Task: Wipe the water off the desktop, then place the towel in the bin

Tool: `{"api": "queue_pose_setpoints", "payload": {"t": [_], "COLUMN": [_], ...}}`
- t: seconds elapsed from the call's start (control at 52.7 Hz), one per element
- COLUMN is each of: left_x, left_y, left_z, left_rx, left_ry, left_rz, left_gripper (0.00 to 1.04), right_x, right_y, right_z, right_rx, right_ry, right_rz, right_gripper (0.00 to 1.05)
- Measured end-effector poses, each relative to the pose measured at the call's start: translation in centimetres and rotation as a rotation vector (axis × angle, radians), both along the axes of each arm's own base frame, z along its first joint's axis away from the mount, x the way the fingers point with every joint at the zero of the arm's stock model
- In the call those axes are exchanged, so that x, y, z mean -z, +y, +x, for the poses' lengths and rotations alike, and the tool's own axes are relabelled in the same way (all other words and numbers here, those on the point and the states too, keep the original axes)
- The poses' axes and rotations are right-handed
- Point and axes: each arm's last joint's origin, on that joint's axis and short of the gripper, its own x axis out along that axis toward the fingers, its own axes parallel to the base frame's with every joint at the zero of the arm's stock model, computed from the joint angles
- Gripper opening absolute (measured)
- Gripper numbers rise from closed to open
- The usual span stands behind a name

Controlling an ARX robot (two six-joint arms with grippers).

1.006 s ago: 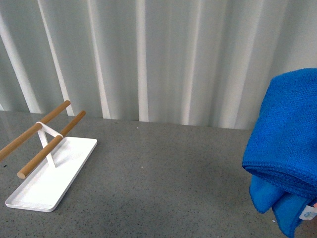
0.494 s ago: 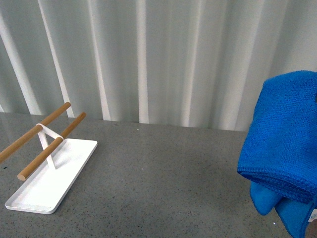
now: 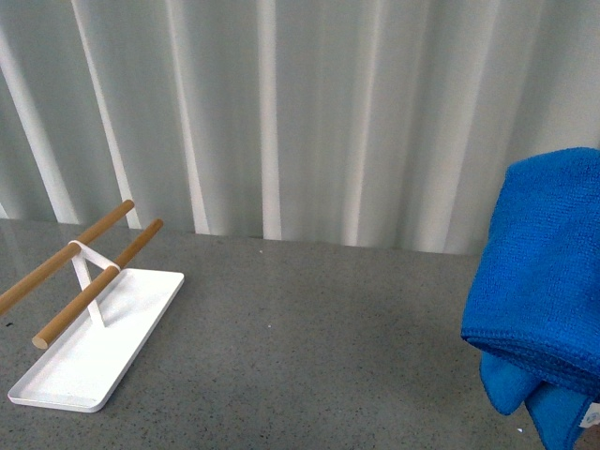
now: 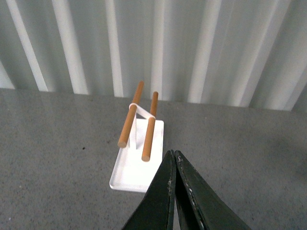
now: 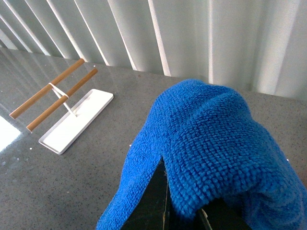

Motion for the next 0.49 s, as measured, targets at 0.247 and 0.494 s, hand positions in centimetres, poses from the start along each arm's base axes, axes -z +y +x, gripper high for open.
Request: {"api": "queue_pose_setpoints", "payload": {"t": [0.247, 0.494], "left_x": [0.0, 0.0], "left_y": [0.0, 0.0], "left_z": [-0.1, -0.1], "left_rx": [0.0, 0.0], "left_ry": [-0.006, -0.005], "left_rz": [0.0, -0.001], "left_gripper": [0.04, 0.44], "right_x": [0.1, 1.4], "right_y": [0.4, 2.6], "right_z": [0.1, 3.9], "right_rx": [-0.003, -0.003], "right_ry": [0.009, 0.147], "right_rz": [-0.003, -0.038], "right_gripper": [0.04, 0.04]}}
